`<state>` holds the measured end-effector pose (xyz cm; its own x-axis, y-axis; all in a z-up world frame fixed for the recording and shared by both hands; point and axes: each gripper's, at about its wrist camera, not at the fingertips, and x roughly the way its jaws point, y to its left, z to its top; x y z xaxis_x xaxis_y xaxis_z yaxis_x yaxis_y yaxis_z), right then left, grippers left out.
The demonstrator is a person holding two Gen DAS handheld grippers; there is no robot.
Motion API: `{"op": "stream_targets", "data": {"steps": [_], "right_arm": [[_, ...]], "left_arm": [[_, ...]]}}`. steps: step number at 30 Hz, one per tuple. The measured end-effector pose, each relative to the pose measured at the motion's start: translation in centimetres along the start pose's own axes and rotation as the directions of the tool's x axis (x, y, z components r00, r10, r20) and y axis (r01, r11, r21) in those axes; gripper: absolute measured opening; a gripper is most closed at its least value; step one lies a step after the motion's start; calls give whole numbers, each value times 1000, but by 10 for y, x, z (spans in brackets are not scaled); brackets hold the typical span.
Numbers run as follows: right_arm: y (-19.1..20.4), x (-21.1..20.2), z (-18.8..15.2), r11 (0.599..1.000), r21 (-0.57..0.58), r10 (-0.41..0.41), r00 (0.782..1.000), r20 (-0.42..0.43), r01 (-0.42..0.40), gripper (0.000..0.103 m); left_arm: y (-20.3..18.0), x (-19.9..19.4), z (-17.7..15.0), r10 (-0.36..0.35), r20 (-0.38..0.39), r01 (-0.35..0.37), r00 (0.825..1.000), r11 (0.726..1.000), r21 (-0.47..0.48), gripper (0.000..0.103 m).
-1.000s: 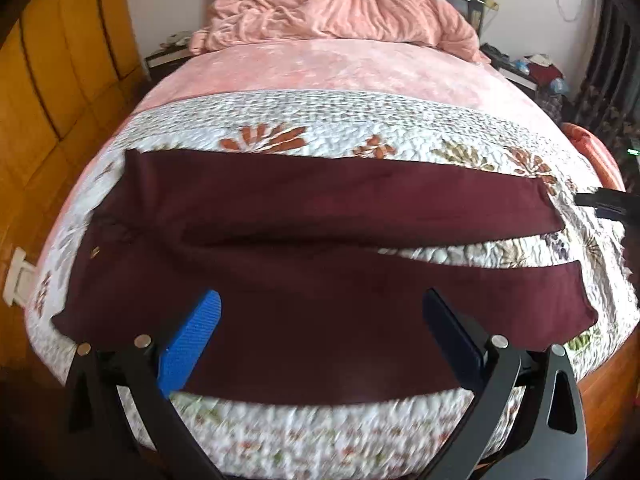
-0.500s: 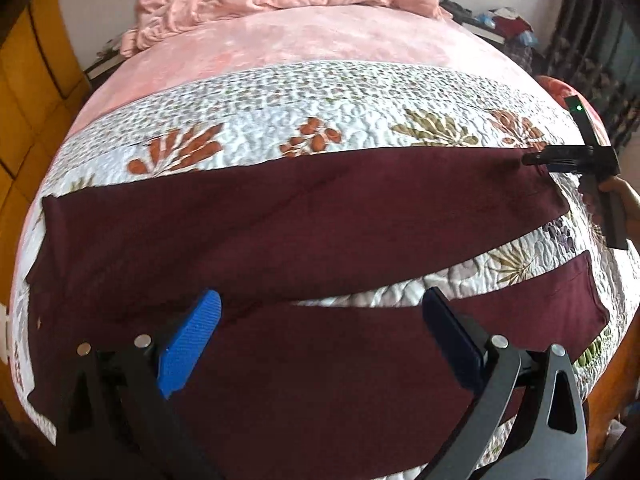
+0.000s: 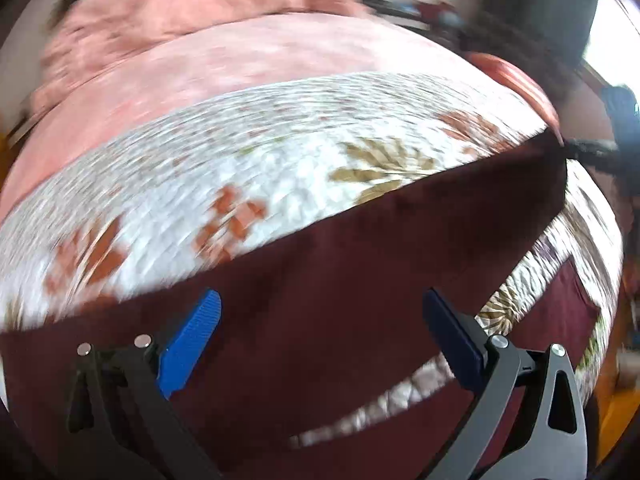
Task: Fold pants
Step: 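Grasp the pant leg hems with the right tool and lift them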
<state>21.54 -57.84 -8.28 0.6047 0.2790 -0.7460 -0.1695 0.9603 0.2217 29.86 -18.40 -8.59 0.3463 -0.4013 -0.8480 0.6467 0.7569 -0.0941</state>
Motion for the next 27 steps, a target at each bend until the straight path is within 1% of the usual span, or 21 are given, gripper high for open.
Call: {"op": "stream_targets", "data": {"steps": [2,3,4,5,6,7,8,9,11,13,17,20,22,23,24,25,26,27], "right_arm": [[7,-14,-2,999,-28,29,999,17,-28,24],[10,-20,-2,998,-43,39,999,25,-38,24],[15,-24,-2,998,-54,44,999,31,-42,24],[16,-29,-4,997,-66,48,998,33,-46,24],[18,-32,-5,996,-78,51,998,35,-48,24],[19,-33,-6,995,-83,53,998,36,-50,24],[18,-33,-6,995,-80,62,997,37,-58,24],[16,-33,-7,995,-77,67,997,39,-64,24],[14,-32,-7,995,-73,77,996,42,-73,24],[11,-31,-7,994,-65,91,995,49,-87,24],[5,-29,-7,995,-47,92,994,50,-90,24],[0,-30,-7,995,-28,100,993,56,-99,24],[-2,-30,-7,995,-12,97,993,64,-97,24],[-3,-30,-7,995,-6,96,993,67,-96,24],[-4,-31,-7,995,8,95,993,73,-96,24],[-5,-30,-8,995,17,92,993,76,-94,24],[-6,-30,-8,995,31,88,993,78,-90,24],[-6,-28,-10,996,46,77,994,77,-81,24]], "left_arm": [[3,21,19,-59,-32,61,998,995,76,100],[5,29,26,-80,-44,83,996,992,90,100],[9,41,37,-127,-74,134,989,986,98,100],[9,47,43,-160,-95,170,983,980,101,100],[10,53,50,-198,-113,210,974,972,103,100],[10,61,58,-257,-138,272,956,956,105,100],[9,66,61,-283,-154,300,947,948,109,100],[7,72,66,-319,-181,342,930,933,114,100],[1,83,71,-349,-219,382,911,915,132,100],[-2,92,73,-363,-244,403,899,904,141,100],[0,113,72,-427,-324,478,844,873,93,100],[3,120,66,-451,-365,503,814,862,58,99],[5,116,62,-464,-356,513,811,857,50,97],[6,114,61,-468,-354,513,810,857,42,75],[9,112,58,-470,-358,514,807,857,33,55],[10,110,54,-464,-364,508,808,861,31,33],[11,106,50,-449,-364,493,816,870,33,24],[11,98,46,-431,-347,474,833,879,46,21]]}}
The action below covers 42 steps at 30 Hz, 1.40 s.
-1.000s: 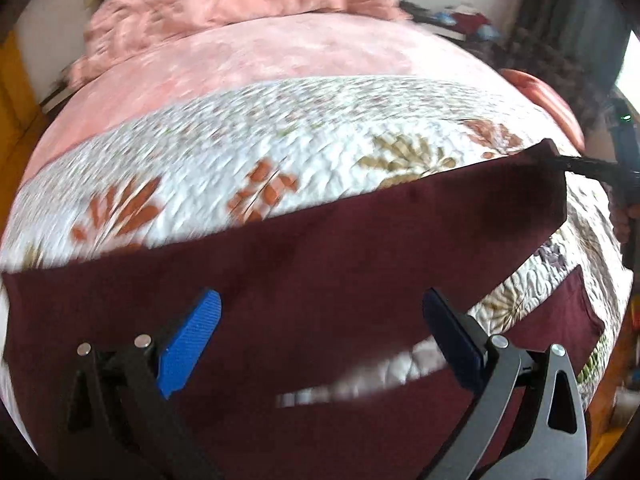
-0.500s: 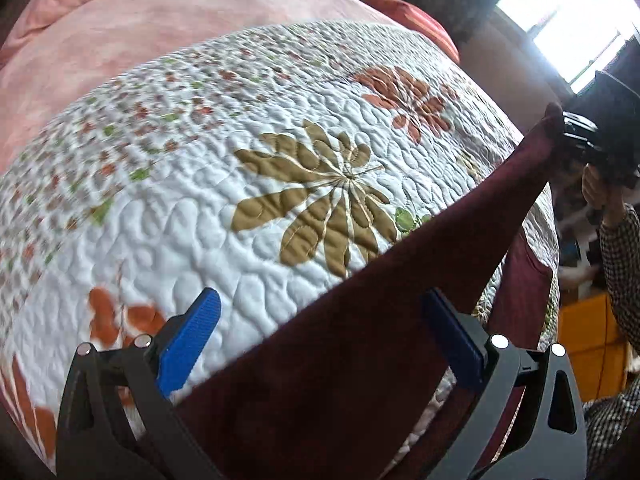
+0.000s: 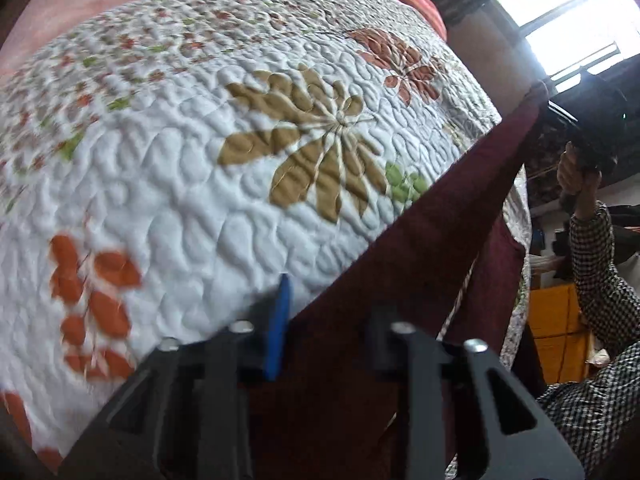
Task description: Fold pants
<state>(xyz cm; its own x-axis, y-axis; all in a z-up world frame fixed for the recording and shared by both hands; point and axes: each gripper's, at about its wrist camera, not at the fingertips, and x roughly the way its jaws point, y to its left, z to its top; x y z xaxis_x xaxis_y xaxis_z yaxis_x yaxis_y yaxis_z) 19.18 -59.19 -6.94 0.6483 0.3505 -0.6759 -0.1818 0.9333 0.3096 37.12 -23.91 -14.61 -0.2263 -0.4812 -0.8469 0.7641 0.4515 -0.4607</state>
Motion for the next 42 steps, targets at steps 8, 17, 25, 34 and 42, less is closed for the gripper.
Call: {"op": "stream_targets", "data": {"steps": [8,17,25,34,42], "right_arm": [[12,-11,-20,997,40,-71,996,52,69,23],[39,-38,-99,993,45,-107,994,33,105,23],[44,-61,-168,984,87,-155,988,-3,155,23],[40,-46,-215,964,130,-209,966,-154,230,38],[50,-101,-236,933,277,-208,973,-100,228,44]], "left_arm": [[-104,-67,-59,437,326,-473,838,881,35,15],[-195,-36,-151,610,378,-678,696,732,68,15],[-236,-2,-202,595,380,-668,708,739,86,15],[-243,76,-238,669,295,-716,682,693,84,17],[-231,65,-227,623,257,-641,739,767,-15,19]]}}
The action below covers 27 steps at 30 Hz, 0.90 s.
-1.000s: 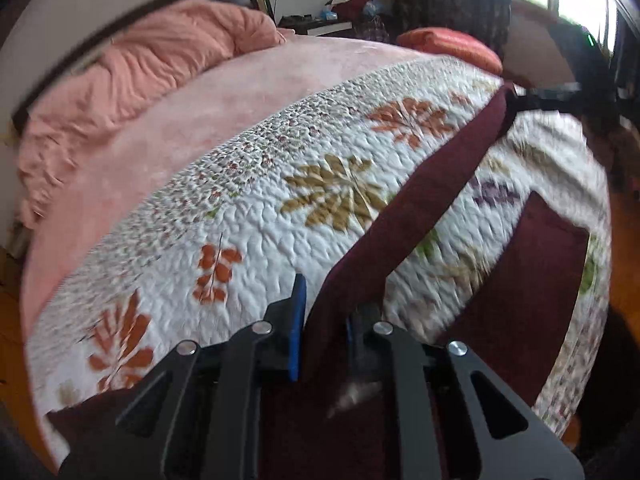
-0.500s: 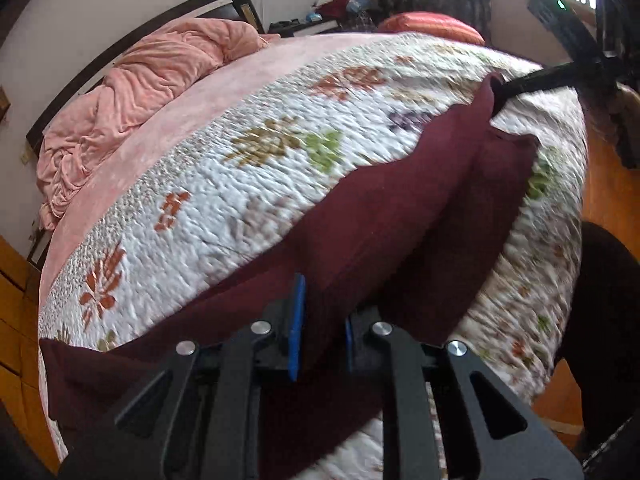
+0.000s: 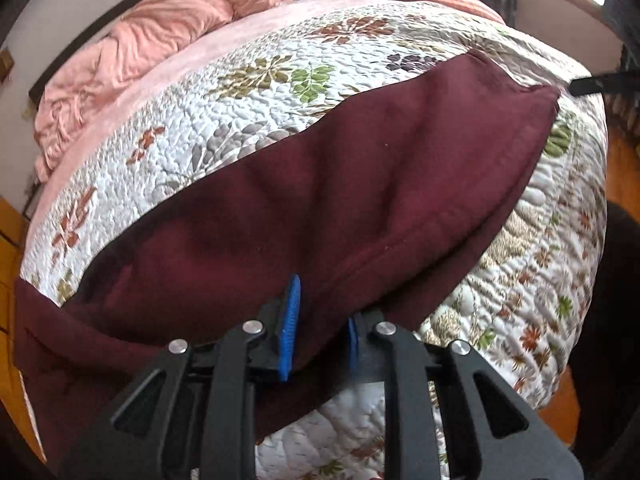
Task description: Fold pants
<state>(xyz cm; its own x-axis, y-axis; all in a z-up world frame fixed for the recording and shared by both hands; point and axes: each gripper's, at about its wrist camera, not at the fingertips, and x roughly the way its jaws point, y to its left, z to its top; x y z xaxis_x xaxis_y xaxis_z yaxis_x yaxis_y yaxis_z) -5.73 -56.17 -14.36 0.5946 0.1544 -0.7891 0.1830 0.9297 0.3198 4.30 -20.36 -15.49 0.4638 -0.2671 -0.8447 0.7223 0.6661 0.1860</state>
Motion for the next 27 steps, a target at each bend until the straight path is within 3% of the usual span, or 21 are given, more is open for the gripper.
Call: {"op": "stream_targets", "data": {"steps": [2,4,6,13,15,16,17,22,24,25,27], "right_arm": [[2,-3,-4,992,68,102,995,1,-102,44],[5,4,-4,965,145,220,975,-8,-217,44],[10,14,-3,950,194,250,968,-10,-244,44],[-4,48,7,890,379,276,961,-1,-255,44],[-12,55,9,863,422,301,954,13,-278,32],[-15,57,10,858,435,300,954,11,-275,18],[-15,58,11,856,438,298,955,14,-273,11],[-9,33,11,884,383,266,962,58,-268,6],[-10,33,6,899,378,229,973,24,-221,6],[-10,43,1,915,374,180,983,-36,-153,6],[-12,57,-6,919,376,160,984,-80,-119,6]], "left_arm": [[0,0,1,-4,-7,4,1000,1000,-6,21],[1,0,3,-15,-10,15,1000,999,-34,23],[4,1,4,-24,-15,23,1000,998,-62,23],[9,1,4,-48,-12,47,999,992,-117,23],[9,1,4,-53,-7,52,999,992,-118,24],[10,1,4,-57,-7,56,998,991,-122,24],[11,1,4,-62,-7,61,998,990,-127,24],[15,-9,6,-74,21,77,997,985,-153,24],[11,-8,4,-68,13,70,998,988,-138,25],[10,-5,3,-67,7,67,998,989,-130,26],[5,2,-2,-54,-3,53,999,993,-104,28]]}}
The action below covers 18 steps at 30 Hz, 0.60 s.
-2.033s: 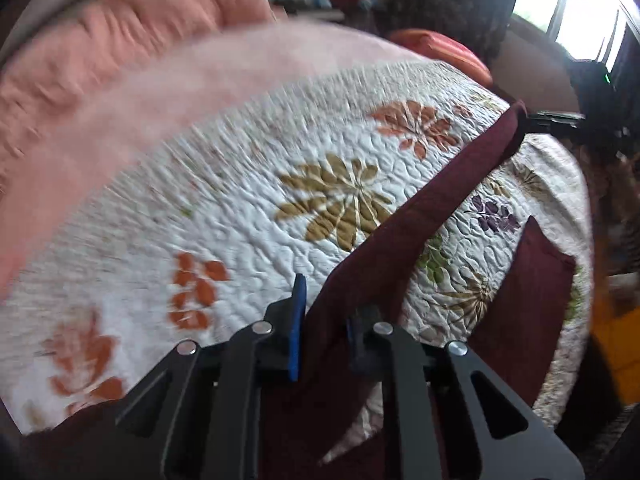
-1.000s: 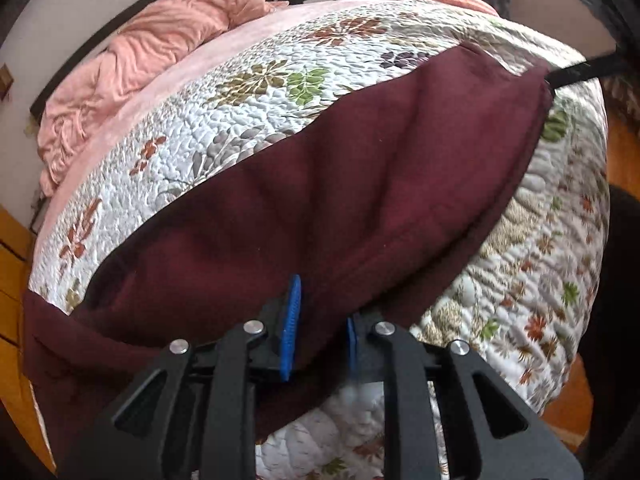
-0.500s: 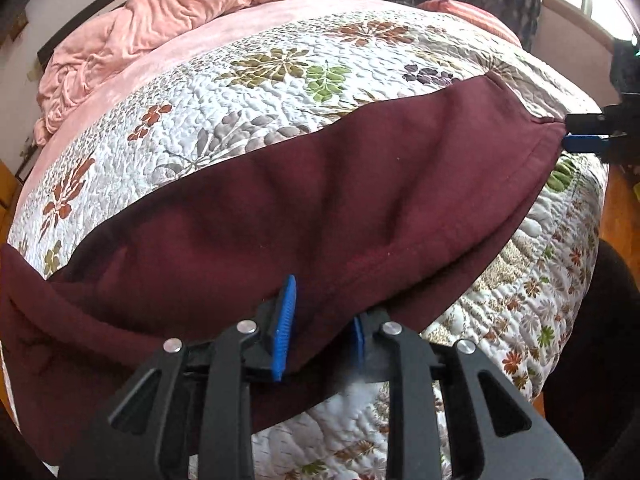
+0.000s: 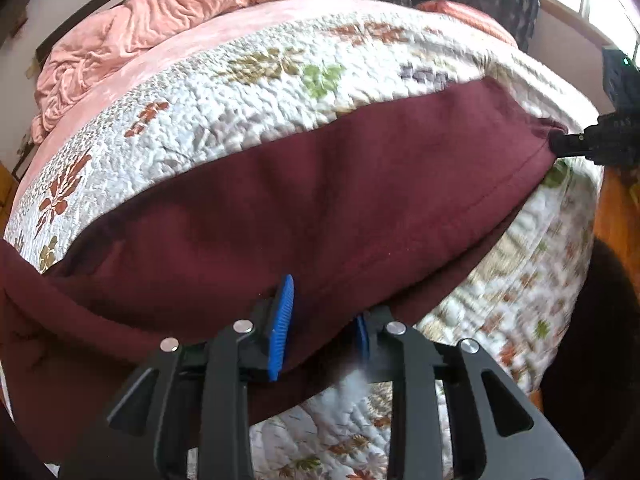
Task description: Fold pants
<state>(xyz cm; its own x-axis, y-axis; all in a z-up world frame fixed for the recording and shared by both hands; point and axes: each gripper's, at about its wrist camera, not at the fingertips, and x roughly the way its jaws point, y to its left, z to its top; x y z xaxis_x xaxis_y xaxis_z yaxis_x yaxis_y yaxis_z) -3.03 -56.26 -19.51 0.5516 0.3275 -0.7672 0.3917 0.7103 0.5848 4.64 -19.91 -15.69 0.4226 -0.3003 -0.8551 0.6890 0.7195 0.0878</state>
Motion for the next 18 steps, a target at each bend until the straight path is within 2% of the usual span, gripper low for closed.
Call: {"op": "stream_targets", "data": {"steps": [3,4,5,7,10,12,14,16,18], "right_arm": [[5,-2,0,1000,-21,-12,1000,4,12,12],[10,-6,1,999,-32,-21,1000,5,21,20],[15,-10,1,998,-42,-36,999,15,36,31],[26,-26,-1,992,-70,-99,994,53,103,33],[43,-54,-5,982,-72,-167,978,125,177,33],[63,-66,-10,974,-130,-161,972,172,185,33],[96,-61,-17,969,-216,-89,983,158,122,33],[132,-40,-26,956,-295,23,996,85,3,33],[168,-8,-32,931,-359,71,997,3,-65,33]], "left_arm": [[1,-3,0,-4,11,4,1000,1000,-9,33],[4,-6,1,-27,7,28,1000,999,-37,47],[6,-8,2,-44,8,44,999,997,-58,68],[10,-22,0,-99,48,103,994,990,-94,85],[12,-48,-8,-114,81,121,990,988,-97,86],[20,-64,-18,-82,100,94,992,989,-113,87],[37,-75,-31,-39,100,55,994,985,-161,87],[60,-80,-44,10,92,10,996,975,-221,87],[91,-81,-56,77,54,-57,996,951,-304,87]]}}
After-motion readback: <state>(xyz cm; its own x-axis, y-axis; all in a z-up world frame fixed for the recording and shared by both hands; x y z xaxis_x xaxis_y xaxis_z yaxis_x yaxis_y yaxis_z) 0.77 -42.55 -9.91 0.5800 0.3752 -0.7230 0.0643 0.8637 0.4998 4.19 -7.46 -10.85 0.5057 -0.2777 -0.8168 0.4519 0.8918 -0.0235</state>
